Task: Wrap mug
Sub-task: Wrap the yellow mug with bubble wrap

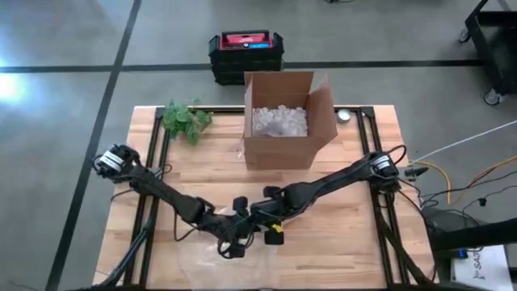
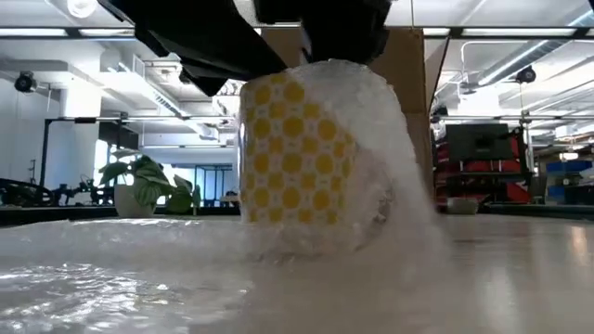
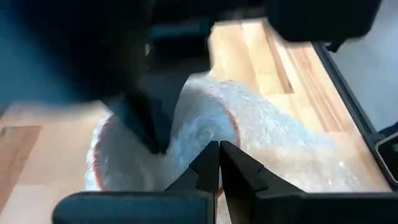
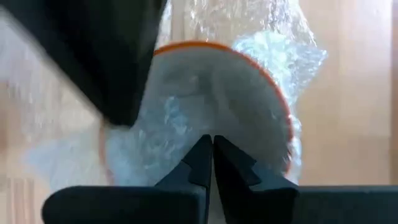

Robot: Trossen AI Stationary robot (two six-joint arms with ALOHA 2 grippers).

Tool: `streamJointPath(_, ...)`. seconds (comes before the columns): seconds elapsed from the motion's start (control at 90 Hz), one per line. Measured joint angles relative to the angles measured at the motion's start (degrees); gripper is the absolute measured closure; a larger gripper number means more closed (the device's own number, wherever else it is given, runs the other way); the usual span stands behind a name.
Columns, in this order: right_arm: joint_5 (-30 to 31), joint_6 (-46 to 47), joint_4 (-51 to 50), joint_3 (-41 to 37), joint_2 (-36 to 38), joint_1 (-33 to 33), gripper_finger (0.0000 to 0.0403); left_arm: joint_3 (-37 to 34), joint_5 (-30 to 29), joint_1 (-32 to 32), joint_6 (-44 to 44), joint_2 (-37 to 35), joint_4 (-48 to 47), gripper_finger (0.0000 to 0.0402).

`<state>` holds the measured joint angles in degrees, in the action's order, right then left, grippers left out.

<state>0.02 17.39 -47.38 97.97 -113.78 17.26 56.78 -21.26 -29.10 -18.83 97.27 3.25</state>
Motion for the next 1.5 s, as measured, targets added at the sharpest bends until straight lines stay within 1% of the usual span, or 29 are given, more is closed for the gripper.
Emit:
streamJointPath(0.111,0.33,-0.03,-1.04,0.64,3.7,-0.04,0.0401,0.1,0.24,0.02,-0.04,0.01,-0.06,0.0402)
streamJointPath(0.244,0.38,0.11,-1.86,0.23,5.26,0.41,0.0401,0.1,0.24,0.0,0.1,0.01,-0.18,0.0402)
streamJointPath(0.4,0.1,-0.46,-1.94,0.34,7.56,2.62,0.0401,0.06,0.3,0.0,0.18,-0.06,-0.22,0.0402)
streamJointPath(0.522,0.08,-0.45,-2.46,-1.0,7.03,5.17,0.0401,-0.01,0.44,0.0,0.27,-0.49,-0.5,0.0402)
streamJointPath(0.589,0.28,-0.28,-0.84,-1.77,7.02,6.5,0.0401,-0.06,0.7,0.0,0.33,-0.79,-0.73,0.0402)
streamJointPath(0.733,4.11,-0.23,3.16,-3.71,6.43,8.18,0.0401,-0.08,0.68,0.0,0.35,-0.89,-0.73,0.0402)
streamJointPath(0.933,5.23,-0.99,9.87,-5.69,5.92,7.02,0.0401,-0.08,0.64,-0.02,0.35,-1.0,-0.66,0.0402)
streamJointPath(1.133,4.66,-2.16,9.69,-6.02,1.89,6.33,0.0401,-0.08,0.62,-0.02,0.35,-1.0,-0.41,0.0402)
streamJointPath(1.233,6.13,-2.49,9.91,-5.96,0.75,5.96,0.0401,-0.08,0.59,-0.02,0.35,-1.11,-0.44,0.0402)
streamJointPath(1.3,7.08,-2.58,9.67,-5.93,0.51,5.48,0.0401,-0.08,0.55,-0.04,0.35,-1.21,-0.44,0.0402)
streamJointPath(1.5,7.31,-5.6,8.46,-6.0,0.41,3.51,0.0401,-0.1,0.77,-0.04,0.35,-1.59,-0.4,0.0402)
